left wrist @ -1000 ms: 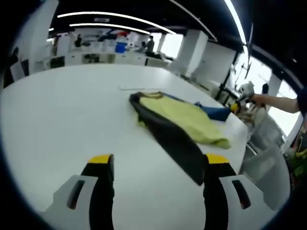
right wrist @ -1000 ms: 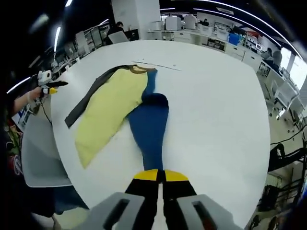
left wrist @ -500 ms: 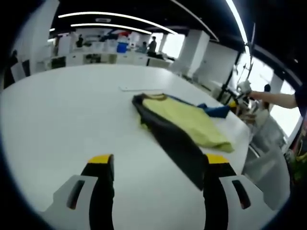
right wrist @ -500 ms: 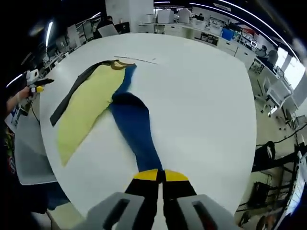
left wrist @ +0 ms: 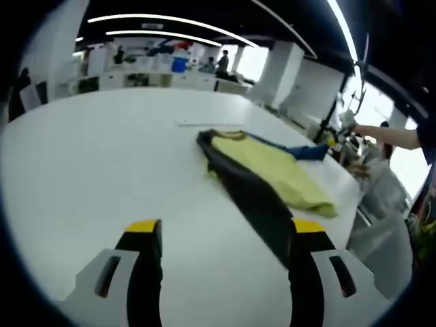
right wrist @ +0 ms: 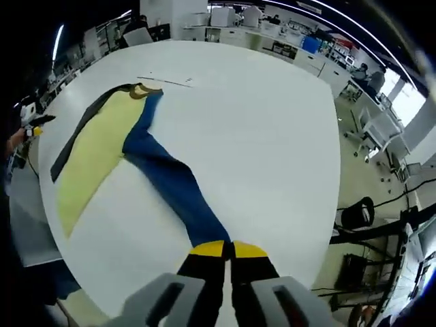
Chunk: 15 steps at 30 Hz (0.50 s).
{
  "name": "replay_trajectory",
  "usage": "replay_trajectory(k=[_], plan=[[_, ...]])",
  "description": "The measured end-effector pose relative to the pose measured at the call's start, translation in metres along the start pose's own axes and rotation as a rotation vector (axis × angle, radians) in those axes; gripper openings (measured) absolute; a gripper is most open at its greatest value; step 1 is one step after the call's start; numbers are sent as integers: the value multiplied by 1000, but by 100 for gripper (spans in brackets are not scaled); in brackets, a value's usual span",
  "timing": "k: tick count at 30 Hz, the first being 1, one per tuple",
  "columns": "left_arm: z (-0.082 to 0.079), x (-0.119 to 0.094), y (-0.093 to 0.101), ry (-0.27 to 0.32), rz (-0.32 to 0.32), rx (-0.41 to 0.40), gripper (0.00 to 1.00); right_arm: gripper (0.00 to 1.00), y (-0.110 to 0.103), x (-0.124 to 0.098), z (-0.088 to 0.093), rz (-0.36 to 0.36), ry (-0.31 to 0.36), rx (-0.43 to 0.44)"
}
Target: Fold the garment on the visible template until the final outline fits inside the template.
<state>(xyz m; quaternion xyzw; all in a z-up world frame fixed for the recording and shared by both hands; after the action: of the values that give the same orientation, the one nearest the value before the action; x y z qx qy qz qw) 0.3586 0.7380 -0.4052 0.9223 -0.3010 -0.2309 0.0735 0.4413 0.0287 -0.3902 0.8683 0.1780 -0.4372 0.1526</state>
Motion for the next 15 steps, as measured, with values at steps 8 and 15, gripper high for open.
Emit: replay_trajectory(k=[8,15], plan=[[4,3,5,-16,-8,-3,71,0,11,-3,-2,88,27,4],[4,8,11,-17,-10,-6,71,0,16,3,-1,93,22,-46]])
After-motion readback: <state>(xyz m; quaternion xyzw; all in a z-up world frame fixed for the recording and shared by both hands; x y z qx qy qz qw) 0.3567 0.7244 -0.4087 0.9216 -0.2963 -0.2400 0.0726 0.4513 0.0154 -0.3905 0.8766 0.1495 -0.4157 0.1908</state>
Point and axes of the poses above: the point that each gripper's makers call its tool centre point, and the gripper's own axes: x roughly forward along the fingers, y roughly to its right, z roughly out of its underside, the point moved 8 cm from there along -x, roughly backward along the fingers, and after that the axes turned 10 degrees about y, right-handed, at the moved point
